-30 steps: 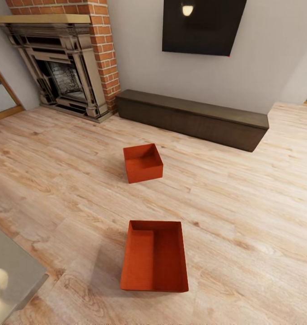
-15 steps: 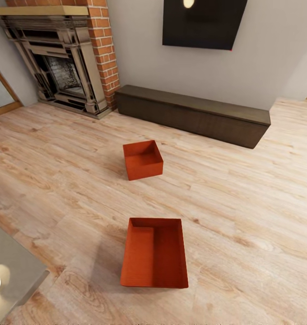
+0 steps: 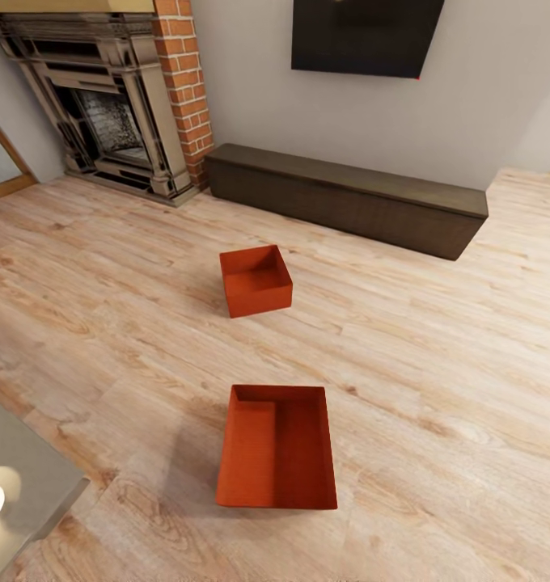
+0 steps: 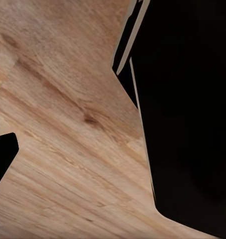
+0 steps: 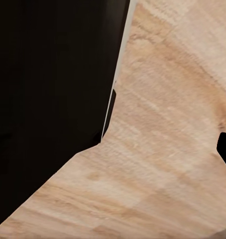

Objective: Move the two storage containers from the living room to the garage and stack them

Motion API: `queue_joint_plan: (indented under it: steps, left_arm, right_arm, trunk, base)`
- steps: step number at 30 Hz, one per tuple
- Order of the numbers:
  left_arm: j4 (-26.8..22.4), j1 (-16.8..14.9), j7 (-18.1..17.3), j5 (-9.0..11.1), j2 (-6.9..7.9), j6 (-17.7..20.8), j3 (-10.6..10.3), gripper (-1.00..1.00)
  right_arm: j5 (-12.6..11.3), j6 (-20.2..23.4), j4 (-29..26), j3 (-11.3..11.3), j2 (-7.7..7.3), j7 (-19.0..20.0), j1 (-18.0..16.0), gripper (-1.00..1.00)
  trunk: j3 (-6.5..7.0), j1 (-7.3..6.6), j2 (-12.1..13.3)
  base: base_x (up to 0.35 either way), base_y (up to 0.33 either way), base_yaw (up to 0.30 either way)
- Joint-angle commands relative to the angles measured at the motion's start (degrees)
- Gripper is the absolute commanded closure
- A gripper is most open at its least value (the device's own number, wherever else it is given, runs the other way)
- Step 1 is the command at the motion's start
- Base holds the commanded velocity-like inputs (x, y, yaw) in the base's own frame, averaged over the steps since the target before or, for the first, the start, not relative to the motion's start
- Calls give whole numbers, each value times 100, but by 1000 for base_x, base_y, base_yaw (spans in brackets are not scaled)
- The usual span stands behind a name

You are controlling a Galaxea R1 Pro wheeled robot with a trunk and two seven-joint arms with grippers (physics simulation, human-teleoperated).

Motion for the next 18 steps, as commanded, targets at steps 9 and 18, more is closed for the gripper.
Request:
queue_joint_plan:
  steps: [9,18]
  left_arm:
    - [-3,1,4,30,0,1,-5,-100]
    - [-3,1,4,30,0,1,-5,-100]
  right_arm:
    - [35,-30,18,21,6,-59,-6,-100]
    - [66,-30,18,24,0,-40,-6,-100]
  trunk:
    - [-46,0,-2]
    - [-47,0,-2]
  base:
    - [0,0,0]
    - [0,0,0]
